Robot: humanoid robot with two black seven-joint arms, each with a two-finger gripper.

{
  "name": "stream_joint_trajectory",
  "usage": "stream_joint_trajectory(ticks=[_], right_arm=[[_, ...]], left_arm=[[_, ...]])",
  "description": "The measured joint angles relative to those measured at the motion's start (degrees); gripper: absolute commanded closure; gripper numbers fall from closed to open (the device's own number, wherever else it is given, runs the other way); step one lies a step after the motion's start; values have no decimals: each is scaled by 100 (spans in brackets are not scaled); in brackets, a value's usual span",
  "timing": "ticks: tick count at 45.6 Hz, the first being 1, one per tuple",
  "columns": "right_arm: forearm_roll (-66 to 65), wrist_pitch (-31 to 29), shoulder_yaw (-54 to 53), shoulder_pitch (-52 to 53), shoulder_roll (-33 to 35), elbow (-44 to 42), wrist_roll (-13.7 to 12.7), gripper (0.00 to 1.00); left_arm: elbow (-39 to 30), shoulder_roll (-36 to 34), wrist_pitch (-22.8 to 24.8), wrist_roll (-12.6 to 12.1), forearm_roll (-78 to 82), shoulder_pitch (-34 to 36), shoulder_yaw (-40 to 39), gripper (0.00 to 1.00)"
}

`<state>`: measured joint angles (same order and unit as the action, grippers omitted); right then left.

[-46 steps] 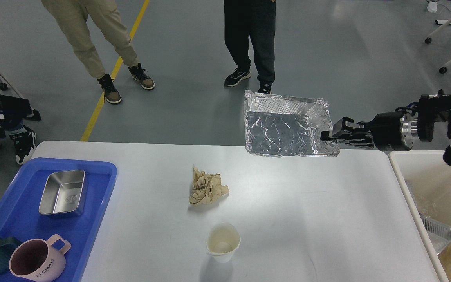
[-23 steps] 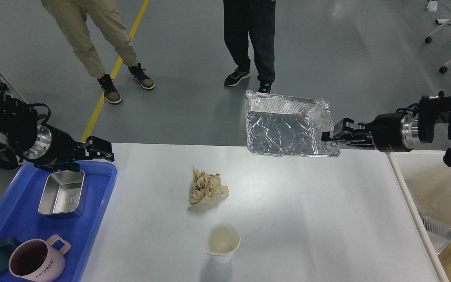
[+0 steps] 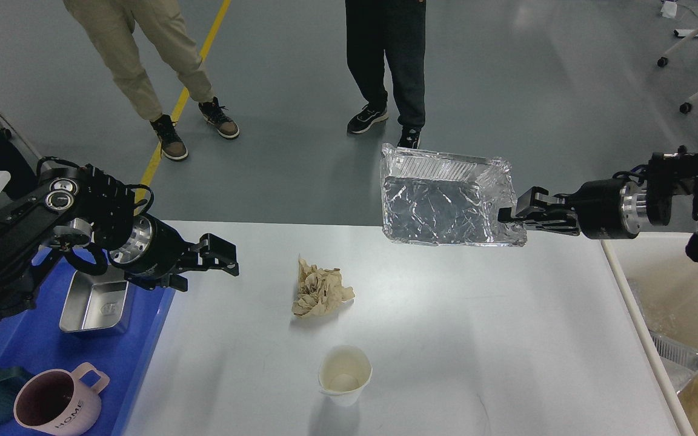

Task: Tidy desktop
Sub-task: 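Reach the left gripper toward the white paper cup, then grasp the white paper cup with the left gripper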

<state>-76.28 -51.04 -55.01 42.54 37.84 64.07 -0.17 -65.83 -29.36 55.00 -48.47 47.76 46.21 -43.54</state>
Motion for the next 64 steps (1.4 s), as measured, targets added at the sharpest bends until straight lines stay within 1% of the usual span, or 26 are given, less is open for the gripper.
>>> stream_joint_trajectory(ticks=[5, 9, 20, 28, 33, 42, 48, 64], right_arm=[[-3, -1, 6, 0, 2, -53, -2, 100], [-4, -2, 8, 0, 7, -101, -8, 100], [-4, -2, 32, 1, 13, -140, -9, 100], [-10, -9, 67, 10, 13, -154, -9, 100], [-10, -18, 85, 33, 12, -190, -9, 100], [-28, -28, 113, 19, 8, -229, -13, 100], [-59, -29, 135, -5, -2, -244, -17, 100], [-91, -13, 140, -18, -31, -272, -24, 100]], left_arm=[[-3, 45, -1, -98, -284, 171, 283, 0], [-11, 145, -1, -115, -534, 322, 554, 0], [-32, 413, -1, -153, -957, 574, 938, 0], [-35, 750, -1, -271, -1194, 813, 1373, 0], [-12, 1079, -1, -295, -1239, 943, 1577, 0], [3, 1602, -1, -318, -1243, 965, 1881, 0], [9, 1814, -1, -396, -1242, 912, 2032, 0], [7, 1779, -1, -426, -1167, 894, 2225, 1]])
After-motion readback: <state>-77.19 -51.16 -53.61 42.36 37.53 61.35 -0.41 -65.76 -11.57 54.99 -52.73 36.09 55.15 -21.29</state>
